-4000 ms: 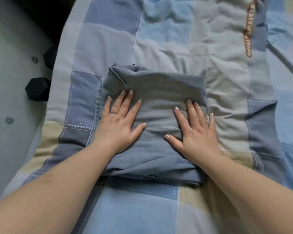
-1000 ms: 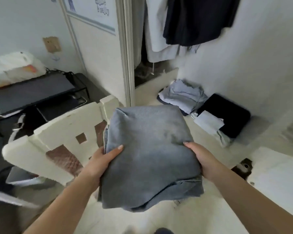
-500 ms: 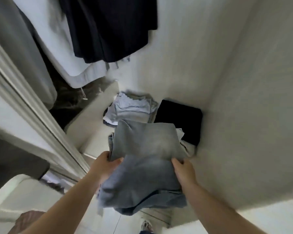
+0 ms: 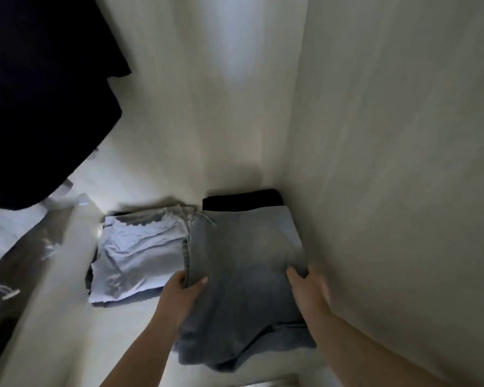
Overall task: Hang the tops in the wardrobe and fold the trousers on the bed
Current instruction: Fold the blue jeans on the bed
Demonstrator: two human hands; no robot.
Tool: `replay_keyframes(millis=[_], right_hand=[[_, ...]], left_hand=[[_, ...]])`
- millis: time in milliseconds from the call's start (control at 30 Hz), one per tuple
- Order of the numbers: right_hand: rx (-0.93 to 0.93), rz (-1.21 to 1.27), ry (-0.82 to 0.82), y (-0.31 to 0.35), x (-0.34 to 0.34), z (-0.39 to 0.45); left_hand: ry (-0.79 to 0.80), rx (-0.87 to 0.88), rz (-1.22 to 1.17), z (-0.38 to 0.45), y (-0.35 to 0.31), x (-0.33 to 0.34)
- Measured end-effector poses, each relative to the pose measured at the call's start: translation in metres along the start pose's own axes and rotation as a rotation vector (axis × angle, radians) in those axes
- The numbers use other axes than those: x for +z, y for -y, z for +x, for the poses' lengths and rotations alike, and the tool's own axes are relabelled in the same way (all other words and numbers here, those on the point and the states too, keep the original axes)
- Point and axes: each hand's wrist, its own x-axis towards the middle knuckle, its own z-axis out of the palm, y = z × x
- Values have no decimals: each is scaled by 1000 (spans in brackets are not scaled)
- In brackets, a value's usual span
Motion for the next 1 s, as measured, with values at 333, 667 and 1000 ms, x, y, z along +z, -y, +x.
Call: replay_keyframes(millis=[333, 667, 1000], right_hand=[[-29, -118, -26, 83, 26, 133], [-500, -595, -79, 78, 86, 169], [-564, -905, 83, 7, 137, 234]], left_hand=[[39, 76, -146, 145, -47, 21], [-89, 655, 714, 210, -50, 72], [13, 617, 911, 282, 14, 138]])
